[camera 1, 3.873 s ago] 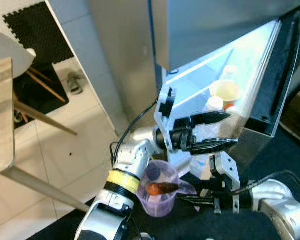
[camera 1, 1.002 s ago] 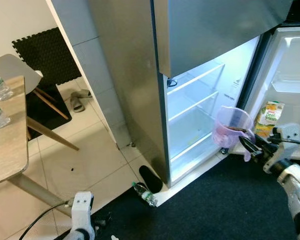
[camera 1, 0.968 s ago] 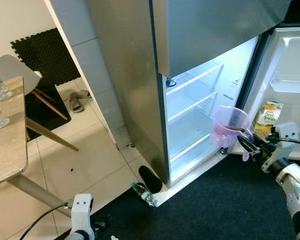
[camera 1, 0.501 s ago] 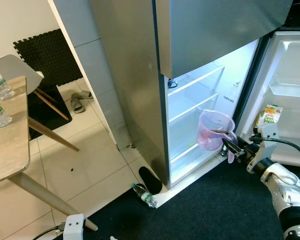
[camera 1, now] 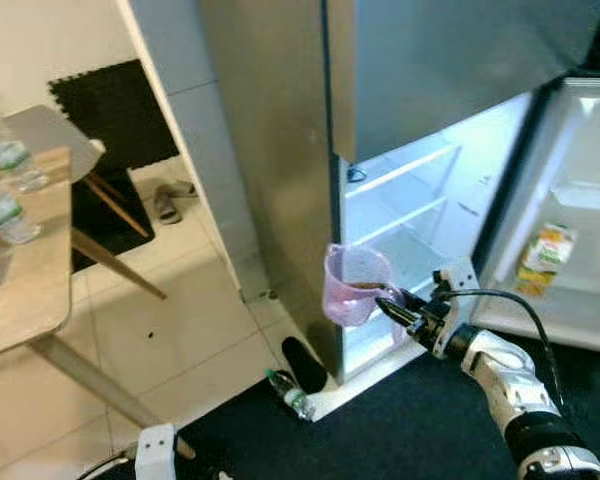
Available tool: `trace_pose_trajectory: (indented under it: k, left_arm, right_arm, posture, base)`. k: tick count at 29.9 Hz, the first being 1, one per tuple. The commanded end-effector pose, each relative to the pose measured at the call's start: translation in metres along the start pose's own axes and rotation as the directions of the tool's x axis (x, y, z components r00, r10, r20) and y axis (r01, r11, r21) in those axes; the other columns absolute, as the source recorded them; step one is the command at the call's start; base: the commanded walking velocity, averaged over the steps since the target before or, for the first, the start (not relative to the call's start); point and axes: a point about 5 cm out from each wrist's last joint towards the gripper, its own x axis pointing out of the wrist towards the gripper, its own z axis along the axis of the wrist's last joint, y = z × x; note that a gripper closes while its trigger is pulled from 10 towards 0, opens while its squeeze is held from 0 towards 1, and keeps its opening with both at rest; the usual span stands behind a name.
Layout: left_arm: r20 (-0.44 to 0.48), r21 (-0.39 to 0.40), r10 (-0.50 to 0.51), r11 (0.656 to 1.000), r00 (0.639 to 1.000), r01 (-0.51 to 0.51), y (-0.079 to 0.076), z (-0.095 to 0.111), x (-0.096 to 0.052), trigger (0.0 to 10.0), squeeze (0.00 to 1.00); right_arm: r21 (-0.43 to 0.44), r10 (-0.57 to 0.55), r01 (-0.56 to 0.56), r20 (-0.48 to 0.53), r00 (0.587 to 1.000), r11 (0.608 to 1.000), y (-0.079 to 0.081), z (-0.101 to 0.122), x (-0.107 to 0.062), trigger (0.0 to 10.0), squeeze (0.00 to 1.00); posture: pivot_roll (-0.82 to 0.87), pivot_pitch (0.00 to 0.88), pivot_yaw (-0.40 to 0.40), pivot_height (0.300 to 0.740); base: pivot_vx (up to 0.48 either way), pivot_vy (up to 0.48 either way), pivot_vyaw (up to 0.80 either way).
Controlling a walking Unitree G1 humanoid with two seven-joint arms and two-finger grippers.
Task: Restocking fridge
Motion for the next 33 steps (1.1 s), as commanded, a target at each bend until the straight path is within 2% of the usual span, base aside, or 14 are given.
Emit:
trace_pose_trajectory:
  k: [1, 6, 11, 14, 17, 20, 24, 26, 27, 29, 30, 33]
  left_arm:
    - [-0.023, -0.026, 0.015, 1.0, 1.0, -0.015, -0.001, -0.007, -0.001, 10.0, 0.0]
    - [-0.051, -0.018, 0.0, 1.0, 0.999, -0.001, -0.005, -0.014, -0.001, 10.0, 0.0]
    - [-0.021, -0.096, -0.018, 0.995, 1.0, 0.016, -0.015, -0.013, 0.002, 10.0, 0.0]
    - [-0.018, -0.106, -0.031, 0.994, 0.999, 0.029, -0.02, -0.013, 0.003, 10.0, 0.0]
    - [-0.045, -0.063, -0.075, 0.995, 0.996, 0.072, -0.026, -0.012, 0.006, 10.0, 0.0]
    - [-0.054, -0.027, -0.085, 0.996, 0.995, 0.083, -0.026, -0.007, 0.007, 10.0, 0.0]
    - [-0.018, -0.03, -0.085, 0.996, 0.996, 0.085, -0.024, 0.006, 0.01, 10.0, 0.0]
    - [0.01, -0.05, -0.083, 0.995, 0.997, 0.083, -0.023, 0.012, 0.011, 10.0, 0.0]
    - [0.028, -0.061, -0.085, 0.994, 0.996, 0.086, -0.023, 0.015, 0.011, 10.0, 0.0]
    - [0.017, -0.072, -0.077, 0.994, 0.997, 0.078, -0.023, 0.01, 0.01, 10.0, 0.0]
    - [0.009, -0.09, -0.074, 0.993, 0.997, 0.075, -0.024, 0.005, 0.009, 10.0, 0.0]
    - [-0.005, -0.107, -0.074, 0.992, 0.997, 0.073, -0.026, -0.002, 0.008, 10.0, 0.0]
  right_arm:
    - [-0.039, 0.005, -0.005, 0.008, 1.0, 0.999, 0.005, 0.003, 0.01, 10.0, 0.0]
    - [-0.067, -0.035, 0.036, 0.006, 0.999, 0.997, 0.007, 0.008, 0.021, 10.0, 0.0]
    - [-0.06, 0.06, -0.06, 0.001, 0.998, 0.996, 0.019, 0.008, 0.028, 10.0, 0.0]
    - [-0.057, 0.082, -0.081, 0.012, 0.997, 0.995, 0.021, 0.012, 0.031, 10.0, 0.0]
    - [-0.07, 0.089, -0.084, 0.067, 0.994, 0.994, 0.022, 0.025, 0.038, 10.0, 0.0]
    - [-0.045, 0.054, -0.05, 0.082, 0.995, 0.998, 0.018, 0.025, 0.037, 10.0, 0.0]
    - [-0.033, 0.047, -0.044, 0.075, 0.996, 0.998, 0.018, 0.023, 0.039, 10.0, 0.0]
    - [-0.038, 0.082, -0.079, 0.075, 0.994, 0.996, 0.024, 0.023, 0.041, 10.0, 0.0]
    - [-0.043, 0.134, -0.131, 0.078, 0.988, 0.99, 0.031, 0.024, 0.044, 10.0, 0.0]
    - [-0.04, 0.223, -0.221, 0.054, 0.973, 0.974, 0.042, 0.016, 0.042, 10.0, 0.0]
    - [-0.066, 0.236, -0.234, 0.021, 0.972, 0.97, 0.043, 0.012, 0.04, 10.0, 0.0]
    - [-0.074, 0.268, -0.266, 0.011, 0.963, 0.961, 0.044, 0.011, 0.035, 10.0, 0.0]
  posture:
    - [-0.02, 0.037, 0.036, 0.74]
    - [-0.02, 0.035, 0.018, 0.74]
    - [0.0, 0.045, -0.018, 0.74]
    - [-0.01, 0.04, -0.009, 0.74]
    - [-0.02, 0.035, 0.028, 0.74]
    - [0.0, 0.029, 0.017, 0.74]
    - [0.01, 0.033, 0.014, 0.74]
    - [0.01, 0.018, 0.008, 0.74]
    - [-0.01, 0.012, -0.002, 0.74]
    - [-0.04, 0.0, -0.001, 0.74]
    - [-0.04, 0.0, 0.0, 0.74]
    - [-0.06, 0.004, 0.008, 0.74]
  base:
    - [0.0, 0.0, 0.77]
    - [0.0, 0.0, 0.0]
    - [0.0, -0.12, 0.0]
    - [0.0, -0.338, 0.0]
    - [0.0, -0.389, 0.0]
    - [0.0, -0.401, 0.0]
    - [0.0, -0.398, 0.0]
    - [0.0, -0.401, 0.0]
    - [0.0, -0.401, 0.0]
    - [0.0, -0.399, 0.0]
    - [0.0, -0.401, 0.0]
    - [0.0, -0.4, 0.0]
